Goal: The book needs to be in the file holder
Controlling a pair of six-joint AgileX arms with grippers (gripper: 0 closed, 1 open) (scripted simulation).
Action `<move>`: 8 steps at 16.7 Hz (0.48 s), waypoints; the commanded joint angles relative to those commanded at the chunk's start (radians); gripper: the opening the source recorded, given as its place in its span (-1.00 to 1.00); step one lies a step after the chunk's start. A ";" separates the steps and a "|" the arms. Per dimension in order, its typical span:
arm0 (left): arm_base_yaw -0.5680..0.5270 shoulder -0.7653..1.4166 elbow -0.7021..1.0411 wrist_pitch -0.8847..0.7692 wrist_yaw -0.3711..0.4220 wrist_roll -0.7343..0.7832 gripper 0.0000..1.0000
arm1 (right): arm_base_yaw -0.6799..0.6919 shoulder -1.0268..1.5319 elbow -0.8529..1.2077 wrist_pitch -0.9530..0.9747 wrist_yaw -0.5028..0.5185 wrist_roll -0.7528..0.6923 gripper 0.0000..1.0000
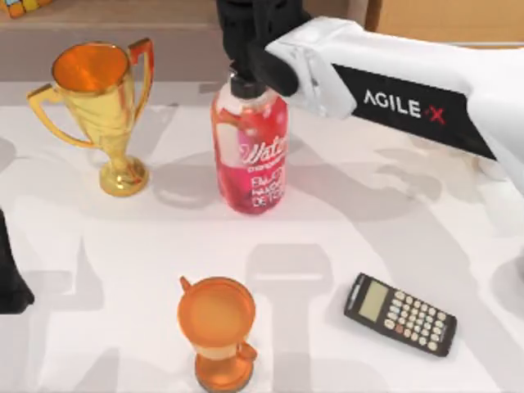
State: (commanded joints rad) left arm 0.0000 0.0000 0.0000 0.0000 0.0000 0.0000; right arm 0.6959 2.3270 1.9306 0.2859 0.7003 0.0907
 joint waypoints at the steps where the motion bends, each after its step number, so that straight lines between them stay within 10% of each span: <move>1: 0.000 0.000 0.000 0.000 0.000 0.000 1.00 | 0.009 -0.023 -0.024 0.002 -0.018 0.013 -1.00; 8: 0.000 0.000 0.000 0.000 0.000 0.000 1.00 | 0.093 -0.315 -0.365 0.026 -0.280 0.194 -1.00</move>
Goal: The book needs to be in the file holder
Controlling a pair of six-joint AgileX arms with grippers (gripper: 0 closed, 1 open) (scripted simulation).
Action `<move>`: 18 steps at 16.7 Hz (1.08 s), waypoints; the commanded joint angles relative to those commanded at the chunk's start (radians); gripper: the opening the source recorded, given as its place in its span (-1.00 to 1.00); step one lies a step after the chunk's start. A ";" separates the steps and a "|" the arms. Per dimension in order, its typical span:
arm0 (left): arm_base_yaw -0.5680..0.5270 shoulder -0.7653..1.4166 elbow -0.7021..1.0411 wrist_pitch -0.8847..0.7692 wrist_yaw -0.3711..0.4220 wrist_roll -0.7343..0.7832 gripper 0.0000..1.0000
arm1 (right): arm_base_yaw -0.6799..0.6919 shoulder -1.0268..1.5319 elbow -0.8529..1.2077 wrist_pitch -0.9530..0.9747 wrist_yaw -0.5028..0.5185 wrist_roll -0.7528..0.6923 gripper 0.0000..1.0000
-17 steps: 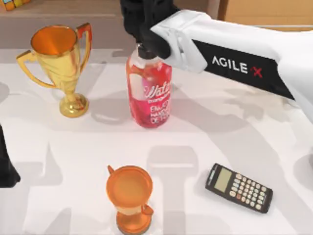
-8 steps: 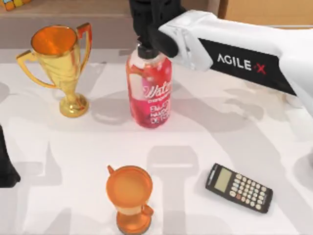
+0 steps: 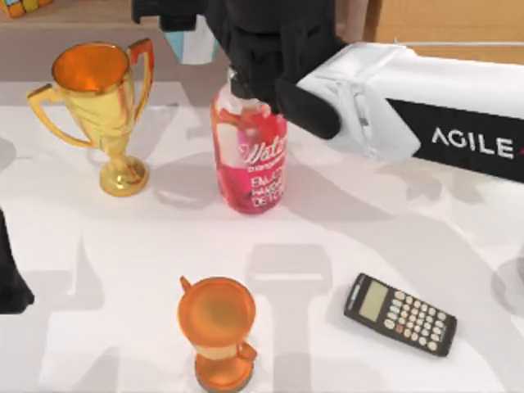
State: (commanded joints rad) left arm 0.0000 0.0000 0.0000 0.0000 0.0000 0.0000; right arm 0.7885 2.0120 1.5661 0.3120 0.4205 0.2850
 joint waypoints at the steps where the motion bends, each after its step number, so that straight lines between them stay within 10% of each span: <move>1: 0.000 0.000 0.000 0.000 0.000 0.000 1.00 | 0.002 -0.059 -0.062 0.006 -0.050 0.034 -1.00; 9: 0.000 0.000 0.000 0.000 0.000 0.000 1.00 | -0.207 -0.536 -0.554 0.075 -0.439 0.333 -1.00; 18: 0.000 0.000 0.000 0.000 0.000 0.000 1.00 | -0.864 -0.724 -0.895 0.169 -0.701 0.704 -1.00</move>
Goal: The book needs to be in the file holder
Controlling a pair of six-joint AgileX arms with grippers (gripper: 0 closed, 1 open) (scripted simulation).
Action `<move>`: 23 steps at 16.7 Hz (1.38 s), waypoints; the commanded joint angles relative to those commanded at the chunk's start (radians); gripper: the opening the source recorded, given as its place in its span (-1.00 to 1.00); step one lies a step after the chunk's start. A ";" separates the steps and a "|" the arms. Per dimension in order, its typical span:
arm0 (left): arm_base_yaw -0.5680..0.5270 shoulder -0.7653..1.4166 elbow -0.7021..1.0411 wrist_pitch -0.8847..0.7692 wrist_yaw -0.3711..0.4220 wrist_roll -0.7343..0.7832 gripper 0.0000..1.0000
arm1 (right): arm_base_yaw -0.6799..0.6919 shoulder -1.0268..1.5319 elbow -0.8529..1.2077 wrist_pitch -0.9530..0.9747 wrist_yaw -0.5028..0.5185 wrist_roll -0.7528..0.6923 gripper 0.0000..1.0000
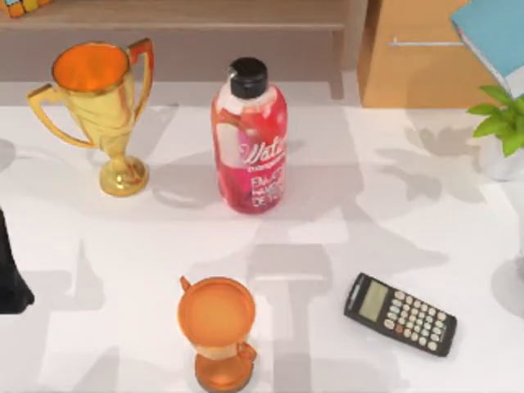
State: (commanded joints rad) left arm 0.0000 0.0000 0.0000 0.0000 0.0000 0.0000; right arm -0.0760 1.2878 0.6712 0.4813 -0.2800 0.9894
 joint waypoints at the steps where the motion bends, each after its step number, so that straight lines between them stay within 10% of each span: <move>1: 0.000 0.000 0.000 0.000 0.000 0.000 1.00 | -0.077 0.014 -0.015 0.010 -0.018 0.041 -1.00; 9: 0.000 0.000 0.000 0.000 0.000 0.000 1.00 | -0.474 0.321 0.051 0.102 -0.149 0.320 -1.00; 23: 0.000 0.000 0.000 0.000 0.000 0.000 1.00 | -0.487 0.639 0.283 0.195 -0.247 0.450 -1.00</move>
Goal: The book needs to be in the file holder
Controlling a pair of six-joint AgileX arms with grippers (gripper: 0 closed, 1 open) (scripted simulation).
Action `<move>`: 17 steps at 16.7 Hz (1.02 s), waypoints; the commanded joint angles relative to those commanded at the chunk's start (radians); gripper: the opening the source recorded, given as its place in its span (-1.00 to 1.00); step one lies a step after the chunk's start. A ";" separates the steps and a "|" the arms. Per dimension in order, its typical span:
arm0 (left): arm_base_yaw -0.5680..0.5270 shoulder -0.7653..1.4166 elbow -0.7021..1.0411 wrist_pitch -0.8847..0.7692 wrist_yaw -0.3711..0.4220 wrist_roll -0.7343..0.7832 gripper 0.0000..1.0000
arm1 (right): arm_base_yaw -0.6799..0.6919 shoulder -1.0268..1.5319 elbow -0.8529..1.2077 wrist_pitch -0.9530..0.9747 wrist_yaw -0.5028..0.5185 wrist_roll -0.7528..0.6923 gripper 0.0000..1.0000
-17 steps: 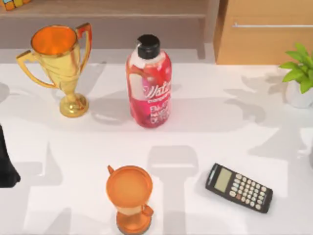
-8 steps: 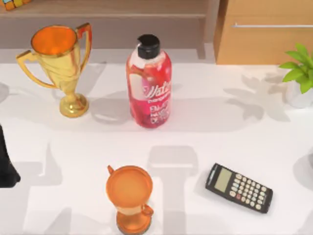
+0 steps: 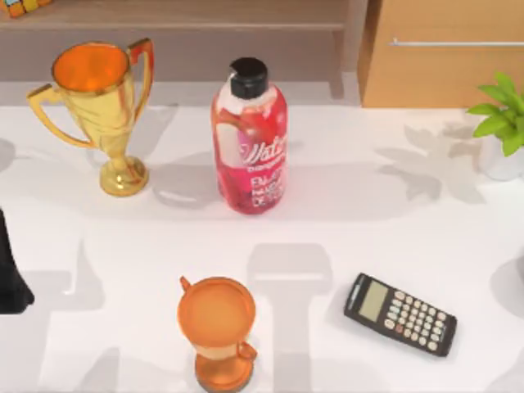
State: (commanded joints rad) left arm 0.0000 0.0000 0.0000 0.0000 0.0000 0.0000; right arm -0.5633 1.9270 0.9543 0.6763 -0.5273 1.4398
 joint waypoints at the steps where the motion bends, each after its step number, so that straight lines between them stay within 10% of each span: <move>1: 0.000 0.000 0.000 0.000 0.000 0.000 1.00 | 0.002 0.001 0.004 0.000 0.001 0.000 -1.00; 11: 0.000 0.000 0.000 0.000 0.000 0.000 1.00 | 0.046 0.088 0.111 -0.014 0.041 0.013 -1.00; 17: 0.000 0.000 0.000 0.000 0.000 0.000 1.00 | 0.046 0.088 0.111 -0.014 0.041 0.013 -0.10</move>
State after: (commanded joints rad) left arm 0.0000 0.0000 0.0000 0.0000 0.0000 0.0000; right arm -0.5172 2.0153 1.0655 0.6621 -0.4864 1.4532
